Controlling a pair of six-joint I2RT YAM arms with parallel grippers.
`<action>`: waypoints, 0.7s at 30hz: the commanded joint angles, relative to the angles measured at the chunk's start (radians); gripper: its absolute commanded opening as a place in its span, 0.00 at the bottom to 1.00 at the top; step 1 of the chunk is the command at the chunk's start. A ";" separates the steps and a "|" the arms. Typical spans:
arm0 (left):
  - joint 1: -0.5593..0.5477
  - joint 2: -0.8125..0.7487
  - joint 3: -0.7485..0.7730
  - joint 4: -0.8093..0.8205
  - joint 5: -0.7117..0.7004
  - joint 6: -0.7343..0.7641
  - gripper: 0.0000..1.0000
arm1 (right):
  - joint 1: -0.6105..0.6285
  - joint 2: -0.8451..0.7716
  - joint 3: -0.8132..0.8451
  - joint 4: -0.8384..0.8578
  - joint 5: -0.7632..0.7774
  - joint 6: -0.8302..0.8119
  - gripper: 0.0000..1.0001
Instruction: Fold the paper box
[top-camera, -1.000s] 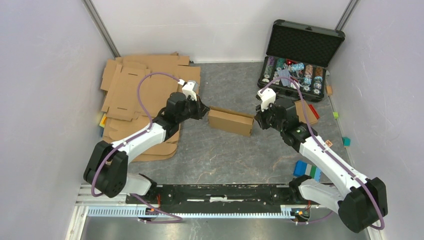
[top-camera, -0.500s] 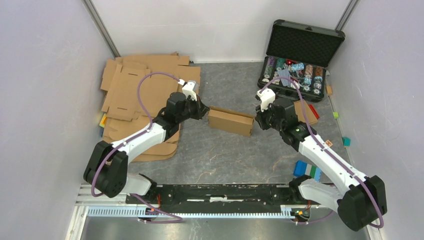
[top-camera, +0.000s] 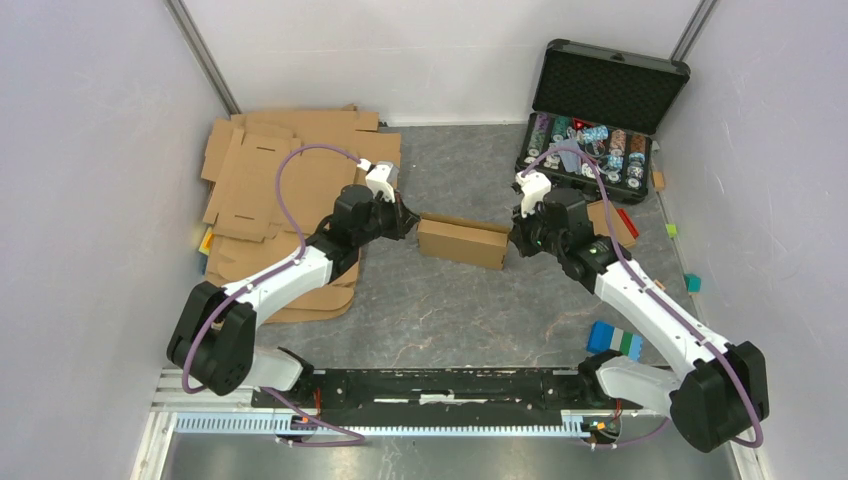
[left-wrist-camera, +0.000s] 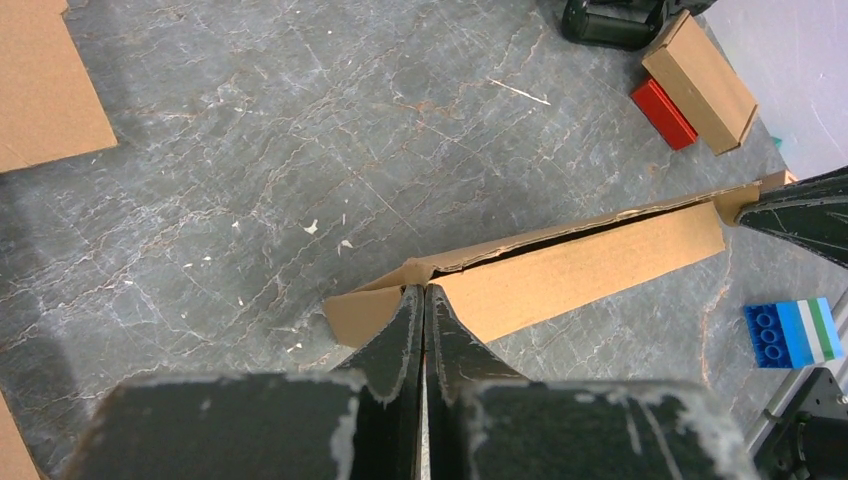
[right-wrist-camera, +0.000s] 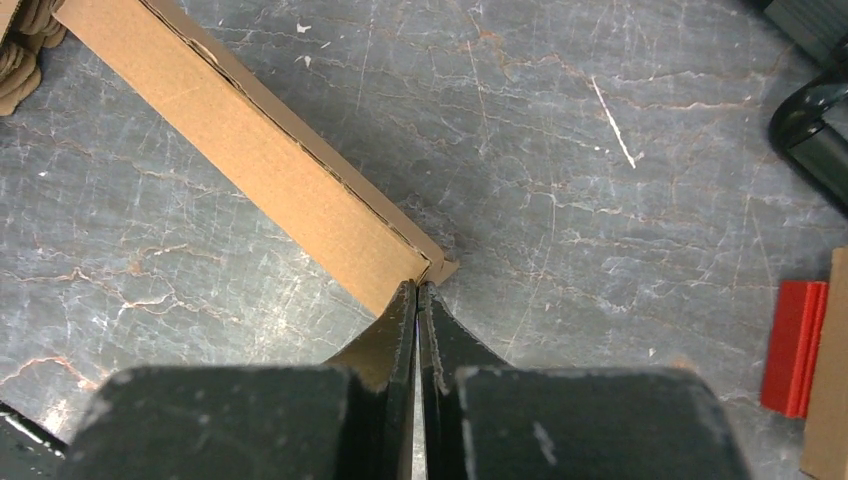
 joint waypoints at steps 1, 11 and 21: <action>-0.023 0.000 0.039 0.007 0.022 0.032 0.02 | 0.002 0.021 0.045 0.013 -0.057 0.096 0.04; -0.044 -0.002 0.044 -0.008 0.007 0.040 0.02 | 0.003 0.047 0.069 0.025 -0.056 0.203 0.03; -0.056 -0.010 0.043 -0.017 -0.005 0.052 0.02 | 0.002 0.072 0.102 -0.005 -0.052 0.295 0.00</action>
